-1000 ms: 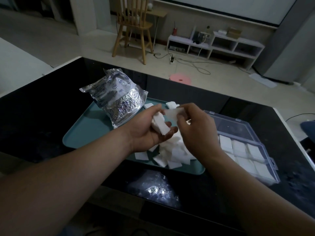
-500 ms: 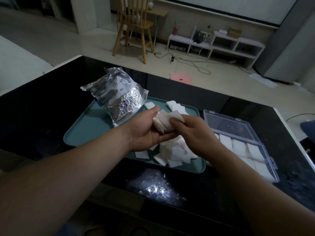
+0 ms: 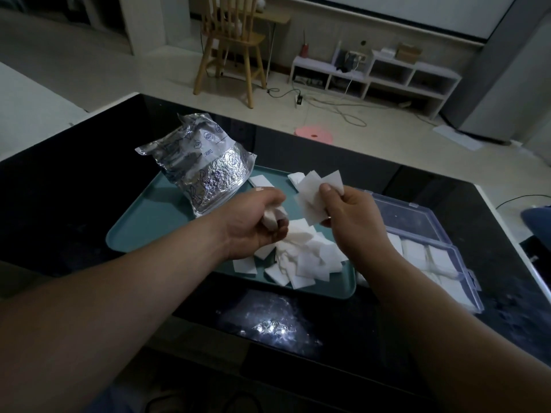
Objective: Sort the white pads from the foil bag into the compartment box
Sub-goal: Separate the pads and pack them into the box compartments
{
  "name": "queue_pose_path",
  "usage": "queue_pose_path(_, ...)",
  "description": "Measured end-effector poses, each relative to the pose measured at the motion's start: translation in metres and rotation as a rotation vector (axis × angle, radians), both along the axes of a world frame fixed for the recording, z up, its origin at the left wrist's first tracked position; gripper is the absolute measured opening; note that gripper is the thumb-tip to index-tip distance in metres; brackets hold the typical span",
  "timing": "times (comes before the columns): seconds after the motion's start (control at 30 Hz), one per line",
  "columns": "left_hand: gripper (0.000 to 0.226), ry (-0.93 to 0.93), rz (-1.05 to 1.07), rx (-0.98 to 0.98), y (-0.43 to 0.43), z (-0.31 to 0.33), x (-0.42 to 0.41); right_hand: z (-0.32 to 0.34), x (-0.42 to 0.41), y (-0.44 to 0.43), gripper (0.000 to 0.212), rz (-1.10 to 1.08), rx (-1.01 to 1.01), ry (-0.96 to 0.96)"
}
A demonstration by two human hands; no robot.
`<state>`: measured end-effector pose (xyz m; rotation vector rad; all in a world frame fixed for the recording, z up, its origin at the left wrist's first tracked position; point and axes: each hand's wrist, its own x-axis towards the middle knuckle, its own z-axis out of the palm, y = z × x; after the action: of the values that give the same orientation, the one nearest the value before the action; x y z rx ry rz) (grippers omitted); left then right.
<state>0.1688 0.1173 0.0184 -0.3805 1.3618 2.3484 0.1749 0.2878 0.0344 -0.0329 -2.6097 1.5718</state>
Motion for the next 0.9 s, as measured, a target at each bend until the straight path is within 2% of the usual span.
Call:
queue_pose_path(0.17, 0.034, 0.133, 0.008, -0.16, 0.005, -0.006, 0.0, -0.006, 0.002, -0.007, 0.04, -0.033, 0.198, 0.103)
queue_pose_path(0.27, 0.008, 0.221, 0.035, -0.22, 0.011, -0.007, 0.0, -0.014, 0.007, -0.015, 0.041, 0.041, 0.338, 0.188)
queue_pose_path(0.37, 0.023, 0.277, 0.008, -0.2, 0.017, -0.011, 0.004, -0.021, 0.011, -0.023, 0.041, 0.122, 0.417, 0.216)
queue_pose_path(0.47, 0.021, 0.251, 0.009, -0.107, 0.017, -0.012, 0.004, -0.024, 0.01, -0.025, 0.033, 0.222, 0.452, 0.184)
queue_pose_path(0.57, 0.017, 0.176, 0.032, -0.013, 0.011, -0.014, -0.002, -0.021, 0.012, -0.022, 0.021, 0.305, 0.406, 0.183)
queue_pose_path(0.67, 0.014, 0.136, 0.039, 0.022, 0.01, -0.013, -0.004, -0.016, 0.015, -0.019, 0.02, 0.267, 0.324, 0.161)
queue_pose_path(0.9, 0.029, 0.051, 0.05, 0.098, 0.009, -0.009, -0.001, -0.011, 0.013, -0.013, 0.012, 0.224, 0.092, 0.032)
